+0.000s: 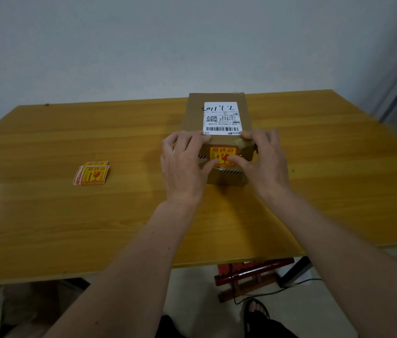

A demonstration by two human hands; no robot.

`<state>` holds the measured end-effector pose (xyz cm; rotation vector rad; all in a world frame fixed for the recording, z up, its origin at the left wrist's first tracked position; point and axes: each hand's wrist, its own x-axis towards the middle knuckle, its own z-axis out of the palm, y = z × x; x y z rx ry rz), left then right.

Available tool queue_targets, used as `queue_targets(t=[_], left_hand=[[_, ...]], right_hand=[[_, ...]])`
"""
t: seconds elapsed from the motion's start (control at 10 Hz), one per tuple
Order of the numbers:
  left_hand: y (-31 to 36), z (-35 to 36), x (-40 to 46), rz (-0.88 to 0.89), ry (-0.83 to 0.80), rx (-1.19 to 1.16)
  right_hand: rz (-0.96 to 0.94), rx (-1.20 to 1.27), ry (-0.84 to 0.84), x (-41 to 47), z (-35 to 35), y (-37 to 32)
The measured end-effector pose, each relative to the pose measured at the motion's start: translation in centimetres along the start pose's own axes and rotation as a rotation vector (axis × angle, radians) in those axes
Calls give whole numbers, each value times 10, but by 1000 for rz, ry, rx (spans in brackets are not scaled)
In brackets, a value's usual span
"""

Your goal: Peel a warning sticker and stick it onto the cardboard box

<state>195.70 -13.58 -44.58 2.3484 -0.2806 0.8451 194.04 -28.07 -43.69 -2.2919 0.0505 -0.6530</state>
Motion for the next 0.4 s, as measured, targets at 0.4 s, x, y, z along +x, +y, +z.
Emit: queue_targets(t=[0.4], left_hand=[[6, -24, 1, -23, -221, 46]], right_hand=[[39, -249, -193, -1, -16, -6]])
